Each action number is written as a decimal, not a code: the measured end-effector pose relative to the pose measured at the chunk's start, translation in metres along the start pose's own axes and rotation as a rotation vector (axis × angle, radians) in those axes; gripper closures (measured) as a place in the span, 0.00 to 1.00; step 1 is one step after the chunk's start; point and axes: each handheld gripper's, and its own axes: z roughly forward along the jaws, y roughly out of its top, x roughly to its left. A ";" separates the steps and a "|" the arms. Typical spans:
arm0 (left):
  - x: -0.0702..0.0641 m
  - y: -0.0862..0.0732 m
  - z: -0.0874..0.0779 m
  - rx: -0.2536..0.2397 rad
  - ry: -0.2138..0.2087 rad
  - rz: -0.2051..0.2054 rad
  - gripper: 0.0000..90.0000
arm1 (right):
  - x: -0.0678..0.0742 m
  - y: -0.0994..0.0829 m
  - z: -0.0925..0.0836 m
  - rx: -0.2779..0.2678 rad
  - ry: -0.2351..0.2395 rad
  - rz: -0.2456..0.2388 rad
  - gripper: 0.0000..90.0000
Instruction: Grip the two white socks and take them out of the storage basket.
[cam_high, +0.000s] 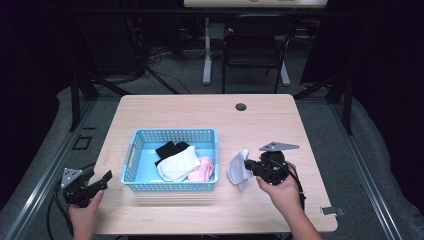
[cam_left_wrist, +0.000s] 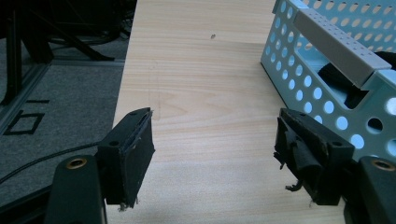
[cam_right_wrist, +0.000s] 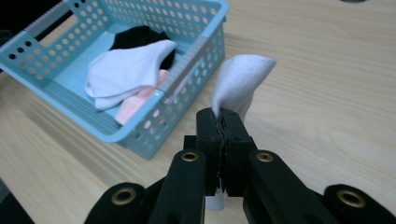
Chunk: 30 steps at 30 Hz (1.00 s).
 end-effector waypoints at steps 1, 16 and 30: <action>0.000 0.000 0.000 0.001 0.000 -0.001 0.31 | -0.002 -0.002 0.001 -0.003 -0.008 0.008 0.98; 0.000 -0.001 0.001 0.006 0.003 0.002 0.31 | -0.042 -0.028 0.013 0.052 -0.117 0.077 0.98; 0.000 -0.001 0.001 0.008 0.002 0.001 0.31 | -0.059 -0.036 0.014 0.059 -0.167 0.116 0.90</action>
